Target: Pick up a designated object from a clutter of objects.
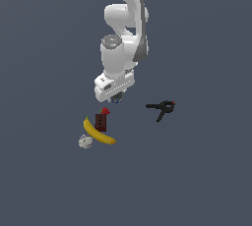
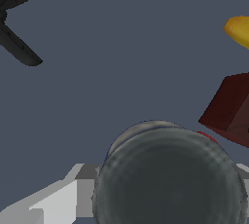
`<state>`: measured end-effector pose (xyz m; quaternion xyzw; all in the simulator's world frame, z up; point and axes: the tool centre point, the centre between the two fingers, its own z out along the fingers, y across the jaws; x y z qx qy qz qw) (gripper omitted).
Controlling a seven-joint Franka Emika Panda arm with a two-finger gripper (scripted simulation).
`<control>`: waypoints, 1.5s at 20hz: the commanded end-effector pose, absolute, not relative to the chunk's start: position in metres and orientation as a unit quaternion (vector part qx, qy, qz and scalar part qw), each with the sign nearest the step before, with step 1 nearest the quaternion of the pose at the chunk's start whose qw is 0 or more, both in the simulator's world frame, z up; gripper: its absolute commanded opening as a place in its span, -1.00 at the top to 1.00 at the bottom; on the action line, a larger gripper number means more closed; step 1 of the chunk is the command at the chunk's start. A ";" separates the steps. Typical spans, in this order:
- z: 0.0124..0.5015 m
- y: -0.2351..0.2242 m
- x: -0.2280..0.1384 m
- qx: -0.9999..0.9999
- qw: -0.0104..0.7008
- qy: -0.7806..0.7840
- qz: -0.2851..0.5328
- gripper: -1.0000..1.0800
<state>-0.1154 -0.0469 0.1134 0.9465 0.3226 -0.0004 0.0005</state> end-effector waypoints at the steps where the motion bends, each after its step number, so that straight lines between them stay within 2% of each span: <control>1: 0.134 -0.035 -0.109 0.947 0.001 0.322 -0.001 1.00; 21: 0.305 0.067 -0.050 0.946 0.001 0.323 0.000 1.00; 30: 0.355 0.097 -0.029 0.946 0.000 0.323 0.000 1.00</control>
